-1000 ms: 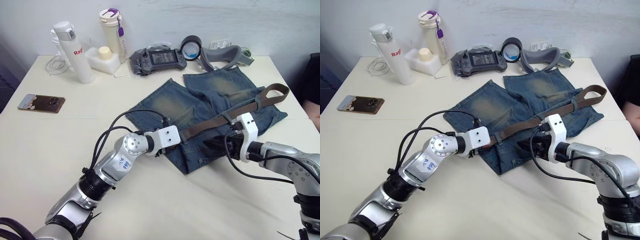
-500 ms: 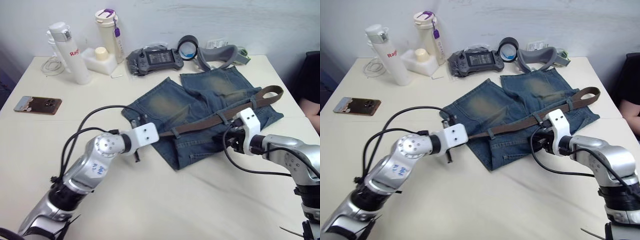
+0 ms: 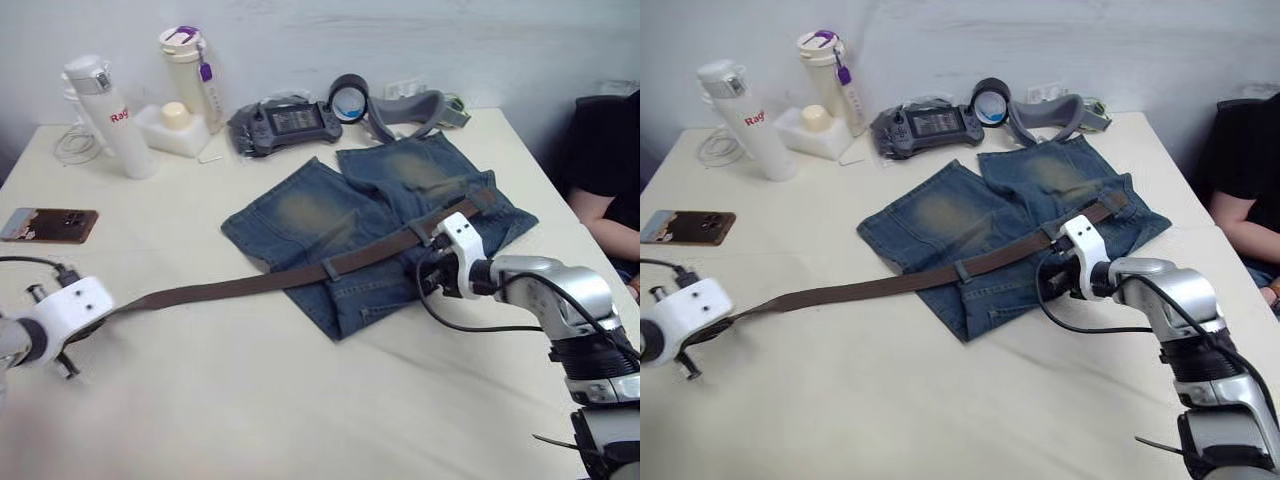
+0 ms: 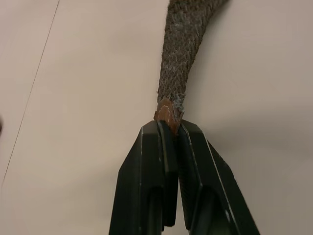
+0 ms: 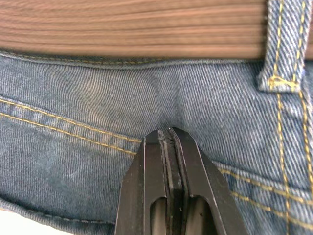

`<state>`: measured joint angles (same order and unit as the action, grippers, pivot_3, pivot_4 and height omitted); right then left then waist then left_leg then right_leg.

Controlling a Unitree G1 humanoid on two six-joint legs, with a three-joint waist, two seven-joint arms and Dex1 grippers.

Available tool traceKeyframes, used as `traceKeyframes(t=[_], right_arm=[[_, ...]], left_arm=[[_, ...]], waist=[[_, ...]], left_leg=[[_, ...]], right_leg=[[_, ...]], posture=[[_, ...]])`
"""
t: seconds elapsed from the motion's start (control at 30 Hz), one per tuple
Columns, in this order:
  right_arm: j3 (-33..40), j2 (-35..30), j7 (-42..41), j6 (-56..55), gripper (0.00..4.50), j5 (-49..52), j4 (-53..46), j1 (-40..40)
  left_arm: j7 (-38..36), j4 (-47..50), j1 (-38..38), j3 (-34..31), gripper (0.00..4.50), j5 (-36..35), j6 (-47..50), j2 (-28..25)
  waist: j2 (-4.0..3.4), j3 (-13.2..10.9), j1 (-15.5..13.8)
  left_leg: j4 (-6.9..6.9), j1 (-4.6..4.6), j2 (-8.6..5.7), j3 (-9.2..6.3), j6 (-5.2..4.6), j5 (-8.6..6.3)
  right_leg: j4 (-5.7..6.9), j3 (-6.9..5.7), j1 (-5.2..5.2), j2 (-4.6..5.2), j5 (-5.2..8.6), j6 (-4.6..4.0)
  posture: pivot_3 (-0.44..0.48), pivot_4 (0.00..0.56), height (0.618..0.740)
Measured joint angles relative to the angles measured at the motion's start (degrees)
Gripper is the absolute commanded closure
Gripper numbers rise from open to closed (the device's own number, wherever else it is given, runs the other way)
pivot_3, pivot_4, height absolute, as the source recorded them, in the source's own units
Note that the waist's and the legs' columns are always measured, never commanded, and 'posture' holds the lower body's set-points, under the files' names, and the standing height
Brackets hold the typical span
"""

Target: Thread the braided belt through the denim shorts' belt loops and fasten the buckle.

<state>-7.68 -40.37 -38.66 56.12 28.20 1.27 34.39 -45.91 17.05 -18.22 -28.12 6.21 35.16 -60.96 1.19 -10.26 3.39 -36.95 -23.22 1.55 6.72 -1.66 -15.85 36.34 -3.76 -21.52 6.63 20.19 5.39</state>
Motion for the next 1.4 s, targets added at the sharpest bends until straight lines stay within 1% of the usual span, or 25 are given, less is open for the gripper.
traceKeyframes(t=[0.03, 0.13, 0.3, 0.37, 0.4, 0.43, 0.47, 0.5, 0.53, 0.57, 0.6, 0.67, 0.7, 0.77, 0.8, 0.83, 0.87, 0.9, 0.93, 1.07, 1.1, 1.17, 1.27, 1.33, 1.4], right_arm=[[-0.76, 0.38, -0.82, -0.14, 4.41, -0.42, 1.03, 1.00], [-1.48, 0.90, -2.59, -0.97, 4.41, -1.65, 2.77, 2.36], [-2.08, 2.25, -4.03, -1.46, 4.41, -3.84, 4.07, 3.42], [-2.00, 2.48, -4.36, -1.66, 4.50, -4.35, 4.17, 3.45], [-1.98, 2.57, -4.45, -1.75, 4.50, -4.47, 4.17, 3.45], [-1.98, 2.63, -4.50, -1.83, 4.50, -4.58, 4.16, 3.45], [-1.96, 2.86, -4.68, -2.08, 4.50, -4.74, 4.15, 3.44], [-1.84, 2.88, -4.79, -2.12, 4.50, -4.74, 4.13, 3.40], [-1.68, 2.92, -4.95, -2.11, 4.50, -4.74, 4.11, 3.37], [-1.67, 2.94, -4.99, -2.11, 4.50, -4.74, 4.11, 3.37], [-1.04, 2.95, -5.15, -2.11, 4.50, -4.74, 4.10, 3.00], [0.22, 2.56, -6.27, -1.60, 4.50, -4.32, 3.36, 2.32], [0.56, 2.38, -7.21, -1.21, 4.50, -3.73, 2.40, 2.25], [1.89, 1.45, -8.90, 0.01, 4.50, -1.86, -0.17, 1.76], [2.45, 0.36, -9.90, 1.03, 3.84, -0.63, -2.01, 1.49], [3.40, -0.48, -10.89, 2.01, 3.61, 0.54, -3.89, 1.35], [3.99, -2.25, -12.06, 3.04, 3.06, 1.83, -5.97, 1.05], [4.61, -3.44, -12.76, 3.78, 2.63, 2.63, -7.46, 0.78], [5.69, -4.87, -13.29, 4.42, 2.07, 3.40, -9.12, -0.18], [8.47, -8.91, -14.51, 6.69, 0.15, 6.53, -16.04, -3.92], [8.65, -9.74, -14.77, 7.08, 0.06, 7.21, -17.49, -4.53], [9.26, -10.88, -15.02, 7.63, 0.06, 7.87, -19.49, -5.75], [11.54, -16.54, -14.36, 8.42, 0.06, 7.60, -25.80, -12.56], [13.37, -17.70, -13.15, 9.39, 0.06, 7.49, -28.16, -16.27], [15.02, -17.68, -12.18, 10.17, 0.06, 7.87, -29.98, -18.18]], left_arm=[[-0.05, -0.96, -2.20, -2.74, 4.50, 0.01, -0.35, 0.69], [-0.44, -1.33, -4.50, -7.51, 4.50, -0.78, 0.66, 3.34], [-1.27, 3.51, -2.48, -7.92, 4.50, -5.30, 5.04, 7.64], [-1.40, 5.18, -1.04, -7.91, 3.63, -7.37, 7.11, 8.57], [-1.53, 5.45, -0.41, -7.94, 3.44, -8.22, 7.98, 8.90], [-1.70, 5.73, 0.09, -7.95, 3.12, -8.87, 8.69, 9.16], [-2.44, 7.29, 0.98, -7.93, 2.67, -10.94, 10.87, 9.38], [-2.97, 7.87, 1.42, -8.01, 2.55, -12.13, 12.13, 9.38], [-3.77, 8.92, 1.78, -8.22, 1.91, -13.59, 13.69, 9.38], [-4.11, 9.51, 1.85, -8.25, 1.70, -14.26, 14.21, 9.38], [-5.02, 9.61, 3.55, -8.41, 1.36, -16.69, 16.47, 9.38], [-7.67, 11.01, 12.05, -8.81, 0.57, -25.48, 20.74, 9.38], [-9.07, 12.90, 14.75, -8.90, 0.07, -29.26, 21.22, 9.33], [-10.88, 15.03, 19.54, -7.55, 0.07, -35.69, 22.56, 9.34], [-11.26, 16.28, 22.54, -5.82, 0.00, -39.09, 23.62, 9.57], [-11.31, 17.16, 25.06, -3.91, 0.00, -42.01, 24.41, 9.85], [-11.18, 17.32, 27.56, -1.46, 0.00, -44.28, 25.18, 10.24], [-11.01, 17.18, 29.19, 0.54, 0.00, -45.44, 25.56, 10.48], [-10.45, 16.47, 31.82, 3.43, 0.00, -46.23, 25.65, 11.26], [-9.13, 12.76, 42.74, 16.99, 0.00, -46.13, 23.58, 16.21], [-8.95, 11.39, 44.68, 19.92, 0.00, -45.43, 22.43, 17.66], [-8.67, 9.69, 46.75, 23.56, 0.00, -43.92, 20.90, 19.17], [-8.62, 2.73, 51.40, 37.90, 0.00, -35.05, 12.62, 25.03], [-8.59, -1.96, 53.60, 45.09, 0.00, -30.63, 7.98, 30.01], [-8.03, -5.30, 55.29, 49.03, 0.00, -27.70, 4.94, 33.23]], waist=[[0.02, 0.01, 0.29], [0.00, 0.00, 0.38], [0.06, 0.03, -0.16], [0.06, 0.03, -0.21], [0.06, 0.03, -0.21], [0.06, 0.03, -0.19], [0.06, 0.04, -0.02], [0.05, 0.03, 0.05], [0.02, 0.01, 0.05], [0.01, 0.01, 0.08], [0.01, 0.01, -0.12], [0.01, 0.00, -0.51], [0.00, -0.01, -0.58], [-0.14, -0.09, -0.70], [-0.20, -0.13, -0.91], [-0.22, -0.14, -1.20], [-0.25, -0.16, -1.55], [-0.25, -0.15, -1.54], [-0.25, -0.16, -1.77], [-0.23, -0.16, -2.20], [-0.21, -0.16, -2.30], [-0.21, -0.16, -2.45], [-0.20, -0.17, -3.38], [-0.16, -0.19, -3.76], [-0.14, -0.20, -3.79]], left_leg=[[0.01, 0.08, 0.08, 0.13, 0.00, -0.03], [-0.01, 0.12, 0.14, 0.15, 0.04, -0.05], [-0.04, 0.12, 0.15, 0.13, 0.10, -0.08], [-0.04, 0.12, 0.14, 0.13, 0.11, -0.08], [-0.04, 0.12, 0.14, 0.13, 0.11, -0.08], [-0.03, 0.12, 0.14, 0.13, 0.11, -0.08], [-0.02, 0.12, 0.15, 0.13, 0.13, -0.08], [-0.02, 0.12, 0.15, 0.13, 0.13, -0.08], [-0.01, 0.12, 0.15, 0.14, 0.14, -0.08], [-0.01, 0.12, 0.15, 0.14, 0.14, -0.08], [-0.03, 0.11, 0.15, 0.13, 0.14, -0.07], [-0.12, 0.06, 0.14, 0.09, 0.15, -0.04], [-0.11, 0.06, 0.12, 0.09, 0.15, -0.05], [-0.10, 0.03, 0.10, 0.09, 0.13, -0.06], [-0.10, 0.02, 0.10, 0.09, 0.12, -0.06], [-0.10, 0.03, 0.11, 0.09, 0.11, -0.06], [-0.09, 0.03, 0.11, 0.09, 0.11, -0.05], [-0.11, 0.04, 0.15, 0.11, 0.10, -0.05], [-0.13, 0.03, 0.14, 0.11, 0.07, -0.03], [-0.26, 0.00, 0.07, 0.14, -0.03, 0.03], [-0.29, 0.00, 0.07, 0.15, -0.04, 0.04], [-0.32, -0.01, 0.05, 0.15, -0.06, 0.03], [-0.33, -0.03, 0.06, 0.23, -0.09, 0.02], [-0.42, -0.09, 0.07, 0.24, -0.13, 0.04], [-0.47, -0.10, 0.08, 0.27, -0.16, 0.06]], right_leg=[[0.19, -0.14, -0.02, 0.00, 0.05, -0.09], [0.22, -0.27, -0.05, 0.00, 0.10, -0.18], [0.23, -0.27, -0.05, 0.02, 0.10, -0.19], [0.23, -0.27, -0.05, 0.04, 0.10, -0.19], [0.23, -0.27, -0.05, 0.04, 0.10, -0.19], [0.23, -0.27, -0.05, 0.03, 0.10, -0.19], [0.23, -0.27, -0.06, 0.02, 0.10, -0.20], [0.24, -0.27, -0.06, 0.02, 0.11, -0.20], [0.28, -0.27, -0.07, 0.02, 0.11, -0.21], [0.31, -0.28, -0.08, 0.01, 0.12, -0.21], [0.35, -0.31, -0.08, 0.01, 0.13, -0.24], [0.36, -0.33, -0.07, 0.02, 0.13, -0.24], [0.36, -0.31, -0.05, 0.04, 0.13, -0.24], [0.52, -0.32, -0.05, 0.03, 0.13, -0.23], [0.55, -0.33, -0.06, 0.02, 0.13, -0.23], [0.56, -0.33, -0.06, -0.02, 0.13, -0.23], [0.56, -0.34, -0.06, -0.05, 0.13, -0.23], [0.55, -0.34, -0.06, -0.10, 0.13, -0.23], [0.58, -0.34, -0.05, -0.12, 0.13, -0.23], [0.55, -0.32, 0.03, -0.12, 0.09, -0.15], [0.54, -0.31, 0.03, -0.14, 0.06, -0.11], [0.55, -0.30, 0.04, -0.14, 0.06, -0.10], [0.44, -0.25, 0.04, -0.19, 0.06, -0.10], [0.44, -0.27, 0.03, -0.21, 0.06, -0.10], [0.46, -0.23, 0.00, -0.21, 0.06, -0.09]], posture=[[0.000, 0.150, 0.740], [0.000, 0.150, 0.740], [0.000, 0.150, 0.740], [0.000, 0.150, 0.740], [0.000, 0.150, 0.740], [0.000, 0.150, 0.740], [0.000, 0.150, 0.740], [0.000, 0.150, 0.740], [0.000, 0.150, 0.740], [0.000, 0.150, 0.740], [0.000, 0.150, 0.740], [0.000, 0.150, 0.740], [0.000, 0.150, 0.740], [0.000, 0.150, 0.740], [0.000, 0.150, 0.740], [0.000, 0.150, 0.740], [0.000, 0.150, 0.740], [0.000, 0.150, 0.740], [0.000, 0.150, 0.740], [0.000, 0.150, 0.740], [0.000, 0.150, 0.740], [0.000, 0.150, 0.740], [0.000, 0.150, 0.740], [0.000, 0.150, 0.740], [0.000, 0.150, 0.740]])
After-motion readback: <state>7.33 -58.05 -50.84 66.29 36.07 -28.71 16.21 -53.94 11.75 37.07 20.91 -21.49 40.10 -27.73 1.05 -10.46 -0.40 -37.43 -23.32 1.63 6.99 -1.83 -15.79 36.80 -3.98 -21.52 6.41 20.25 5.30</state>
